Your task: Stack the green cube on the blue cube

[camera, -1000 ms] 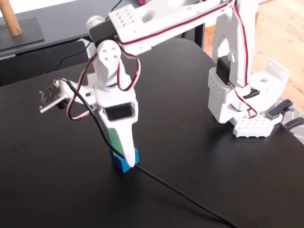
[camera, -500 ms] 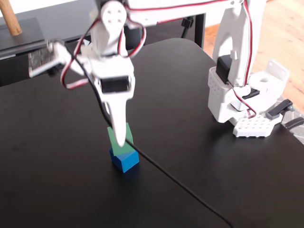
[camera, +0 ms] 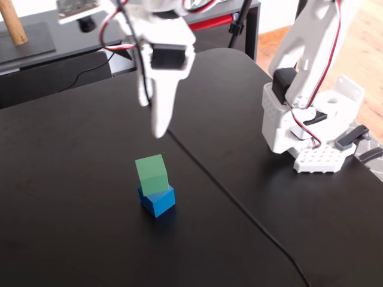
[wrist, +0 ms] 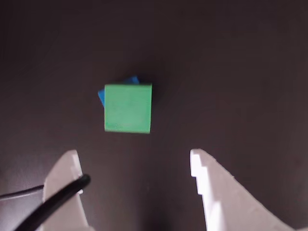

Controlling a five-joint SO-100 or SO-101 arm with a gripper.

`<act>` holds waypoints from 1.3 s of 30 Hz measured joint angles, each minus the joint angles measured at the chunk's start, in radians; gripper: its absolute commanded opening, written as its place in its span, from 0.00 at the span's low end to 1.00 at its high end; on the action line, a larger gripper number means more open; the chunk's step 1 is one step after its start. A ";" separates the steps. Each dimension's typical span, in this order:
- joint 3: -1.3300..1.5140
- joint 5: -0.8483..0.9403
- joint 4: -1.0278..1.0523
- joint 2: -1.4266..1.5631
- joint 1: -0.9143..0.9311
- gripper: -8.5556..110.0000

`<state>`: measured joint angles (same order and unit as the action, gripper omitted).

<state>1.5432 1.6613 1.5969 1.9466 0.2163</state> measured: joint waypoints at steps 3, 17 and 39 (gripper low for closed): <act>0.032 0.012 0.057 0.051 -0.011 0.31; 0.256 0.074 0.190 0.319 -0.066 0.35; 0.770 0.066 -0.009 0.657 -0.080 0.13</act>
<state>2.3132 1.7273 1.5877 2.6032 0.1365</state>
